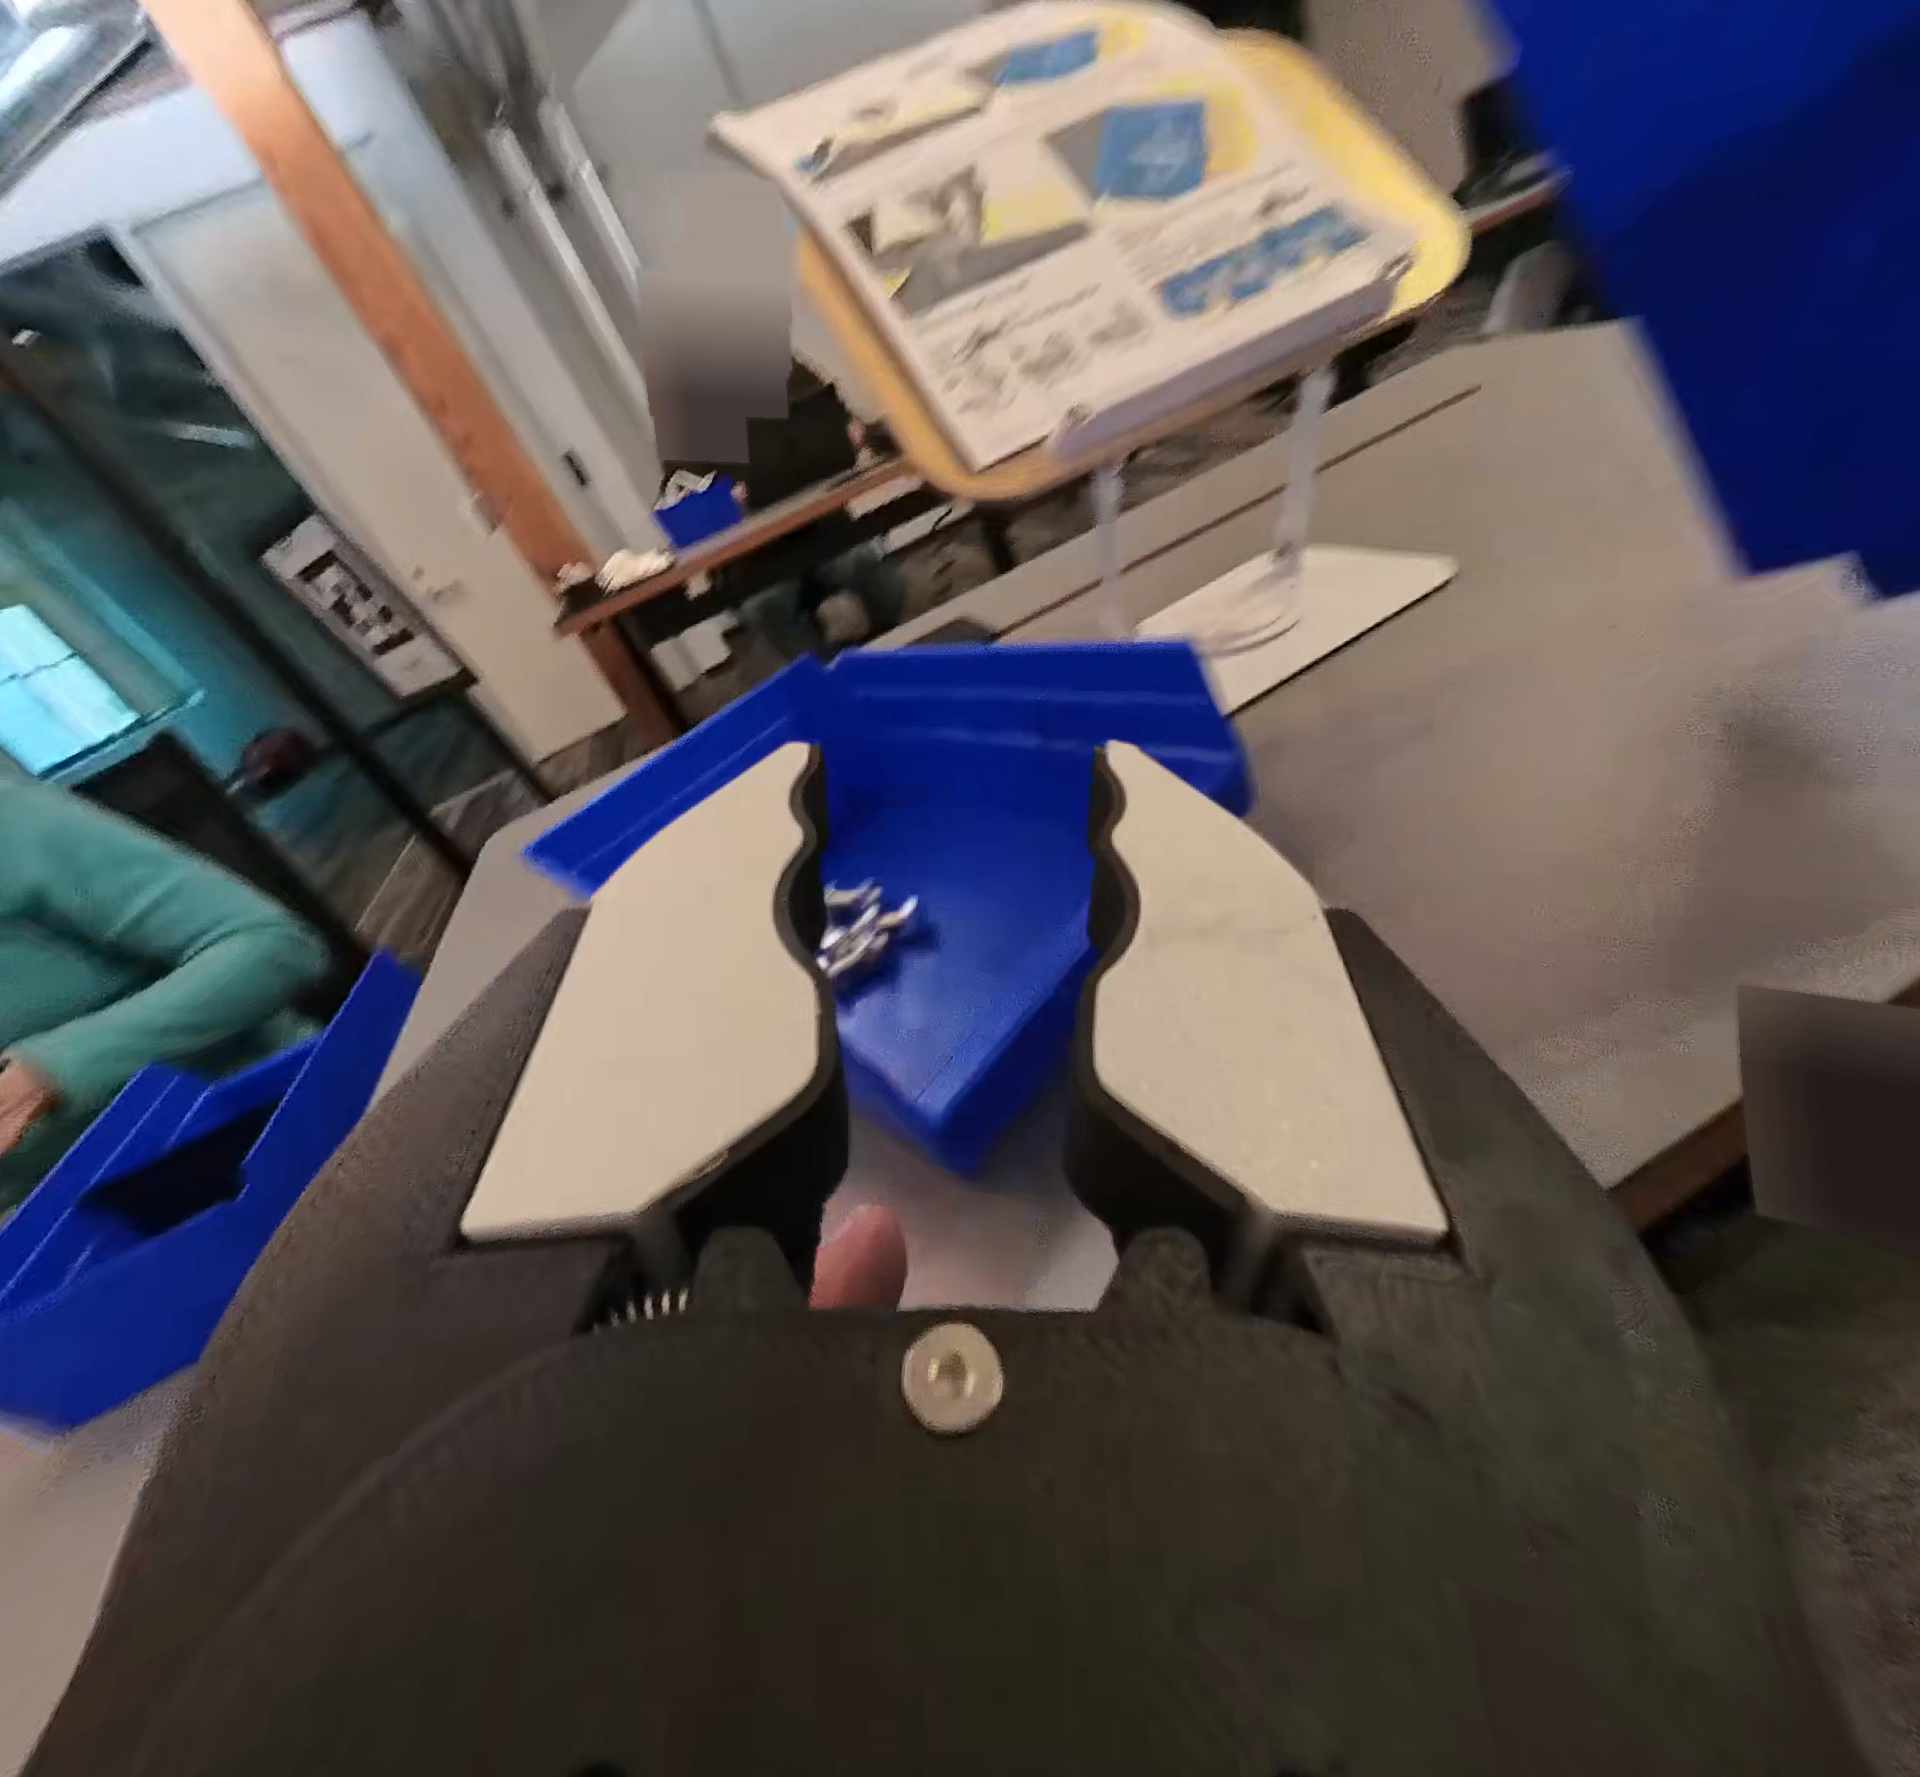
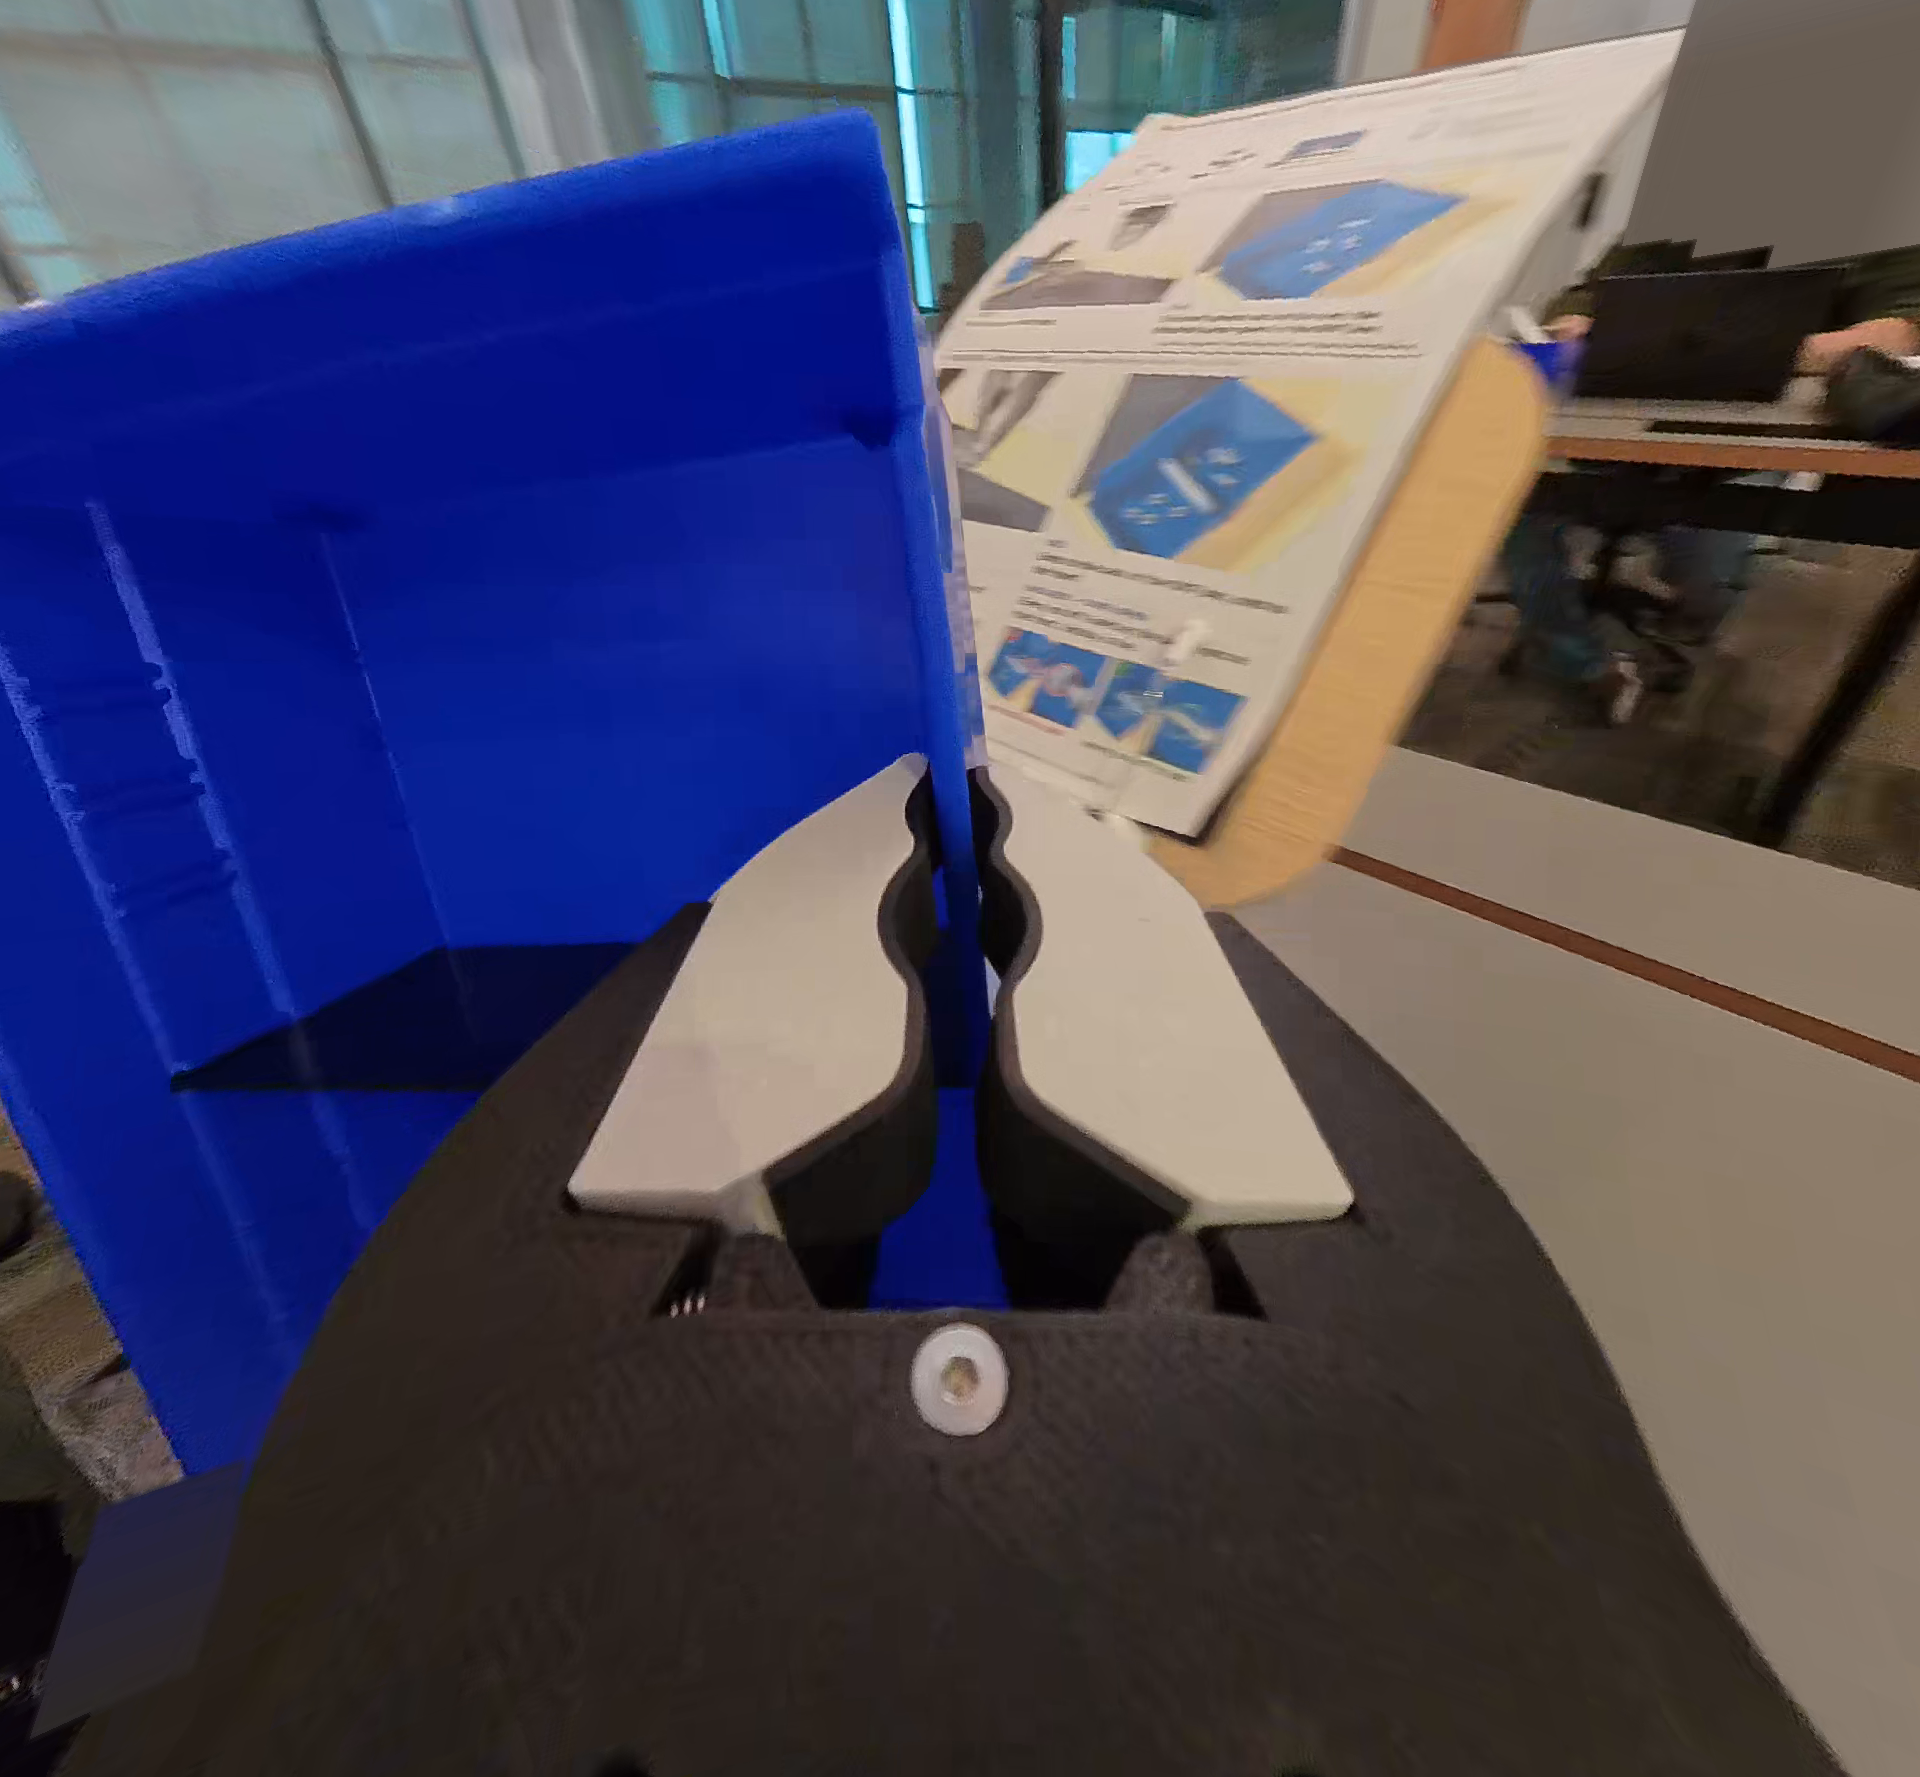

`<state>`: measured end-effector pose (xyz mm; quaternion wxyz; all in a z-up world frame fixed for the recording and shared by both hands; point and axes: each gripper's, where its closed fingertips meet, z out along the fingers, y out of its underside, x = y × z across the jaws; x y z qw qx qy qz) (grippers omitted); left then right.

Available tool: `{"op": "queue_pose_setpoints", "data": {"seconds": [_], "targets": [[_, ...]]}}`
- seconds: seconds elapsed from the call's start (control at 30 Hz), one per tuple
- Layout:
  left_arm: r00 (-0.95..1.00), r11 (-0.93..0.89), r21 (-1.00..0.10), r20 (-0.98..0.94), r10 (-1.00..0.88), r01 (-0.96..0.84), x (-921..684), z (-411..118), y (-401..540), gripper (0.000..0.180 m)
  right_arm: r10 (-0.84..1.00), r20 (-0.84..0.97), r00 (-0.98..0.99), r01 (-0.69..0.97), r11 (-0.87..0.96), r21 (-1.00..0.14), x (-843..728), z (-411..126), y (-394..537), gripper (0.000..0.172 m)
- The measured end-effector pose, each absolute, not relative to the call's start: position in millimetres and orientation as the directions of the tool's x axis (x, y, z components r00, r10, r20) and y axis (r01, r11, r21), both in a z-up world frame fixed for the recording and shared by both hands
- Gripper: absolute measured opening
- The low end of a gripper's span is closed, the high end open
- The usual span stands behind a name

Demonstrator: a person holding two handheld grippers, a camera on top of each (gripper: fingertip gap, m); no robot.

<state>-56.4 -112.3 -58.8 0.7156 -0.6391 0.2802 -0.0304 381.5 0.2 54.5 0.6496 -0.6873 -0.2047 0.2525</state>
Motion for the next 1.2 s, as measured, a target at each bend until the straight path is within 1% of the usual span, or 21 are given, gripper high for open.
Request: {"op": "queue_pose_setpoints", "data": {"seconds": [0.07, 0.13, 0.17, 0.23, 0.33, 0.43, 0.6, 0.67, 0.8, 0.97, 1.03, 1.13, 1.2], "targets": [[0.864, 0.105, -0.936, -0.351, -0.361, -0.336, -79.6, -73.2, -96.2, 0.049, 0.548, -0.075, 0.833, -0.029, -0.092, -0.995, 423.9, 60.8, 0.5, 0.004], [0.885, 0.028, -0.956, -0.282, -0.369, -0.293, -95.1, -86.0, -82.5, 0.049, 0.467, -0.062, 0.882, 0.0, -0.132, -0.991, 469.4, 62.5, 3.9, 0.004], [0.896, -0.022, -0.961, -0.25, -0.367, -0.277, -102.8, -93.6, -74.9, 0.054, 0.426, -0.066, 0.902, 0.005, -0.163, -0.987, 492.6, 61.1, 6.2, 0.004], [0.914, -0.09, -0.958, -0.227, -0.335, -0.271, -117.8, -104.3, -61.9, 0.055, 0.321, -0.065, 0.945, 0.005, -0.212, -0.977, 538.6, 56.1, 13.1, 0.004], [0.93, -0.19, -0.957, -0.147, -0.336, -0.22, -126.2, -118.2, -46.9, 0.053, 0.193, -0.083, 0.978, -0.013, -0.338, -0.941, 595.1, 34.7, 31.6, 0.004], [0.932, -0.265, -0.947, -0.081, -0.354, -0.183, -126.3, -132.0, -32.8, 0.058, 0.114, -0.132, 0.985, -0.066, -0.458, -0.886, 633.3, 5.7, 54.8, 0.005], [0.92, -0.284, -0.94, -0.068, -0.387, -0.189, -119.7, -139.8, -20.1, 0.058, 0.039, -0.277, 0.96, -0.194, -0.62, -0.76, 664.5, -50.5, 99.0, 0.005], [0.916, -0.295, -0.938, -0.054, -0.397, -0.183, -118.2, -143.3, -16.5, 0.058, -0.001, -0.297, 0.955, -0.221, -0.673, -0.706, 671.4, -70.2, 115.6, 0.005], [0.905, -0.309, -0.94, -0.003, -0.425, -0.147, -114.1, -147.0, -12.8, 0.058, -0.088, -0.264, 0.961, -0.238, -0.748, -0.619, 681.6, -101.0, 147.0, 0.004], [0.895, -0.33, -0.935, 0.037, -0.445, -0.126, -112.3, -148.6, -11.6, 0.058, -0.147, -0.218, 0.965, -0.242, -0.819, -0.521, 685.9, -128.9, 182.5, 0.003], [0.889, -0.343, -0.934, 0.069, -0.452, -0.102, -111.3, -149.3, -11.5, 0.058, -0.173, -0.183, 0.968, -0.242, -0.836, -0.492, 690.4, -138.1, 193.3, 0.003], [0.875, -0.373, -0.924, 0.113, -0.472, -0.082, -106.1, -150.5, -12.8, 0.058, -0.191, -0.197, 0.962, -0.265, -0.834, -0.484, 691.0, -148.1, 205.6, 0.003], [0.867, -0.382, -0.922, 0.142, -0.477, -0.059, -103.2, -147.4, -13.5, 0.059, -0.176, -0.171, 0.97, -0.235, -0.864, -0.446, 689.1, -159.8, 205.7, 0.003]]}}
